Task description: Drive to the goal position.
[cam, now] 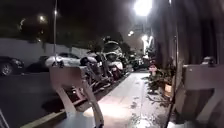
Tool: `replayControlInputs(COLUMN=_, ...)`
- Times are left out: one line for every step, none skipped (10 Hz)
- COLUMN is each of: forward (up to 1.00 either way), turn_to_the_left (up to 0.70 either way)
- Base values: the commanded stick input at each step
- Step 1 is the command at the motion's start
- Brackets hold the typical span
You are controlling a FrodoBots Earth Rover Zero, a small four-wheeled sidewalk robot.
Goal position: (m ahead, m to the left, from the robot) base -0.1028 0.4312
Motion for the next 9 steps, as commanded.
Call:
replayControlInputs(forward=0.0, turn_to_the_left=0.0)
replayControlInputs(forward=0.0, turn_to_the_left=0.0)
replayControlInputs(forward=0.0, turn_to_the_left=0.0)
replayControlInputs(forward=0.0, turn_to_the_left=-0.03)
replayControlInputs(forward=0.0, turn_to_the_left=-0.1)
replayControlInputs(forward=0.0, turn_to_the_left=-0.17)
replayControlInputs(forward=0.0, turn_to_the_left=-0.24)
replayControlInputs(forward=0.0, turn_to_the_left=-0.32)
replayControlInputs(forward=0.0, turn_to_the_left=-0.39)
